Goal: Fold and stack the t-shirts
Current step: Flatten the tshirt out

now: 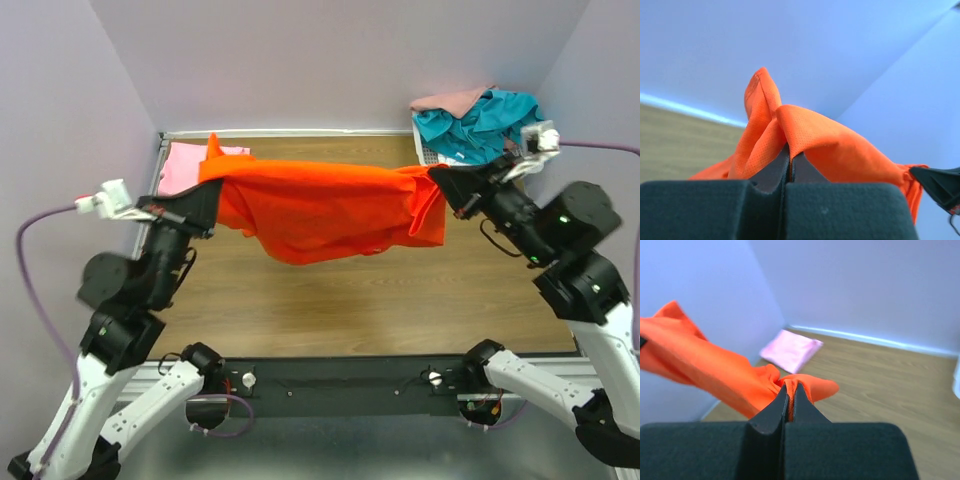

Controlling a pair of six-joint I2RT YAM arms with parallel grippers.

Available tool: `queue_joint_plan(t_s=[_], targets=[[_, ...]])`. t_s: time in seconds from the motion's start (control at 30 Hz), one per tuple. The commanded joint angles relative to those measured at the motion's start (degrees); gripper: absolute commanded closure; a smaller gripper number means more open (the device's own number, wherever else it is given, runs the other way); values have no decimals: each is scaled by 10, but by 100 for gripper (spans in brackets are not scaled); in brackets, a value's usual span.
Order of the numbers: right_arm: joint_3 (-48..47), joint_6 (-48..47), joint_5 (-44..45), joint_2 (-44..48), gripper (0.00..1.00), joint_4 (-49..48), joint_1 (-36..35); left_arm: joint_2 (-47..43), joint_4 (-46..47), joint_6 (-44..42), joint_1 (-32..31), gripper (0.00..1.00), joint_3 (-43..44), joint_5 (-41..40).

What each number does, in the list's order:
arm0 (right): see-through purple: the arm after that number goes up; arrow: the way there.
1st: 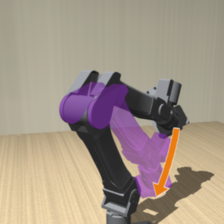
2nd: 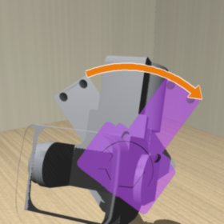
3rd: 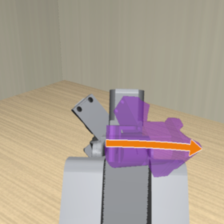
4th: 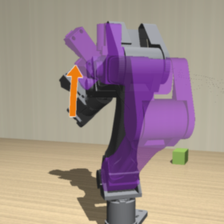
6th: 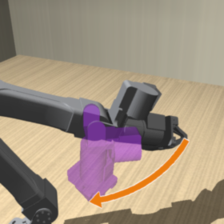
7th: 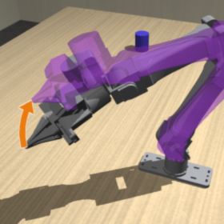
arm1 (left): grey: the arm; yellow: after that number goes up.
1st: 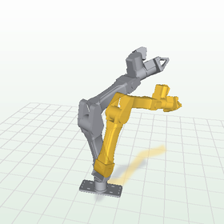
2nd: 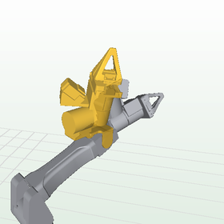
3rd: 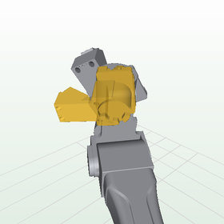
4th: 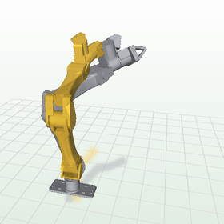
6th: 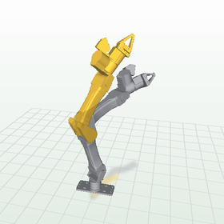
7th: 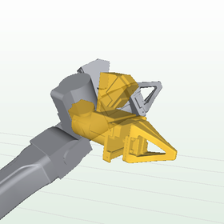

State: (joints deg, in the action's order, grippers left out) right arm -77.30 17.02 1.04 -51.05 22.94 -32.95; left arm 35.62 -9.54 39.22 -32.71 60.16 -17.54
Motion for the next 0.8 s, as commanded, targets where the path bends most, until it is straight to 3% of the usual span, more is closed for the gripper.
queue_joint_plan(t_s=[0.0,0.13,0.2,0.33,0.43,0.47,0.53,0.57,0.6,0.63,0.67,0.7,0.77], targets=[[-45,4,-149,29,100,19,-2,-62,12,-26,-2,100,25,58],[-66,19,-153,38,100,21,-2,-103,52,-31,-2,100,15,85],[-63,21,-94,34,100,25,-2,-90,51,-37,-2,100,15,72],[-45,21,50,8,100,28,-2,-11,10,-28,-2,100,25,-19],[-15,22,194,-39,100,28,-1,87,-49,-13,-1,99,36,-160],[-4,25,229,-55,100,28,-3,143,-73,1,1,84,36,-219],[31,29,334,-118,100,27,5,198,-86,7,35,59,31,-205],[43,31,340,-141,99,26,16,255,-78,7,56,19,19,-183],[53,35,324,-163,99,26,34,285,-66,6,82,1,8,-161],[60,43,291,-218,99,26,86,315,-60,6,126,1,1,-135],[72,52,214,-244,95,15,116,377,-73,19,148,1,2,-92],[77,53,205,-274,87,13,140,405,-86,23,159,2,7,-85],[75,57,239,-343,60,14,164,451,-109,25,169,2,20,-85]])
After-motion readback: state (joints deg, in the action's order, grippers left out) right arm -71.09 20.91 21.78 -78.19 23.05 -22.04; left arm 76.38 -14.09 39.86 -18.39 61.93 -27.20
